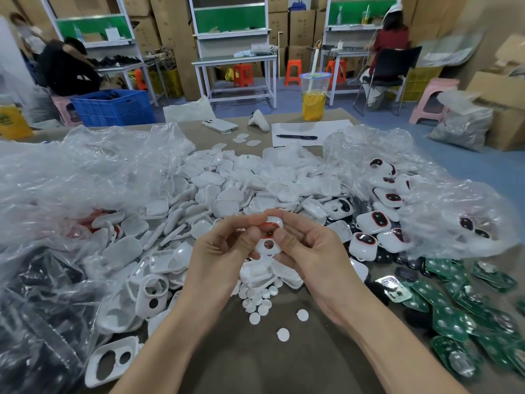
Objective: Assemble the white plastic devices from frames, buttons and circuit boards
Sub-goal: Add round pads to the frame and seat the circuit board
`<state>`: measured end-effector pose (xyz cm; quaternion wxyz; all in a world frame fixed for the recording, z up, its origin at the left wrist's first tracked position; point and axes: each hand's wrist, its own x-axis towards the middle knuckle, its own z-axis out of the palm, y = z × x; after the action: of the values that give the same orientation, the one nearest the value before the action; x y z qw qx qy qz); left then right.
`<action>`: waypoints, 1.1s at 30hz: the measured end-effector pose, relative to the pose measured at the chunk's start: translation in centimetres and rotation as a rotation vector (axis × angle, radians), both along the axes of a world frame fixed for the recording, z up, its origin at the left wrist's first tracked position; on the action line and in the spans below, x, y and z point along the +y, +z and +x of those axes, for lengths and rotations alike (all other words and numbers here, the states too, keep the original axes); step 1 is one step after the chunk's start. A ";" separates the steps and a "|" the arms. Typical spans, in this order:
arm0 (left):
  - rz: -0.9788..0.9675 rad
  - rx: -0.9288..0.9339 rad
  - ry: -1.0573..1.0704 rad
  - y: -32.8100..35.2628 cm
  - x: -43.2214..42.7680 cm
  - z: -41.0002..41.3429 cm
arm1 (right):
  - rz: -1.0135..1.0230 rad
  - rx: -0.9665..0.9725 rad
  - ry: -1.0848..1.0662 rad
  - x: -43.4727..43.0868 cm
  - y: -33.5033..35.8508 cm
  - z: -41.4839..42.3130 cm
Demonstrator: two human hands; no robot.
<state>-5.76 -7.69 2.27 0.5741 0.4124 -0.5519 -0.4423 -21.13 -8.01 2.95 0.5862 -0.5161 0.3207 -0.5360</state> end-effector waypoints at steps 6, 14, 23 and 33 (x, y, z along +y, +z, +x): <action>0.039 0.030 0.008 -0.3 -0.2 0.2 | 0.017 -0.016 0.017 -0.1 -0.3 0.1; 0.105 0.050 0.020 -0.3 -0.2 -0.2 | -0.016 0.017 -0.019 -0.2 -0.4 0.1; 0.101 0.004 0.071 -0.3 -0.1 -0.4 | -0.059 0.070 -0.034 -0.2 -0.7 0.1; 0.029 0.001 0.129 -0.1 0.2 -1.3 | -0.022 0.017 -0.013 -0.1 -0.3 0.1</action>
<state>-7.09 -7.47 2.16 0.5957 0.4550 -0.5175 -0.4127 -21.05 -8.13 2.66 0.5743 -0.5249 0.3231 -0.5387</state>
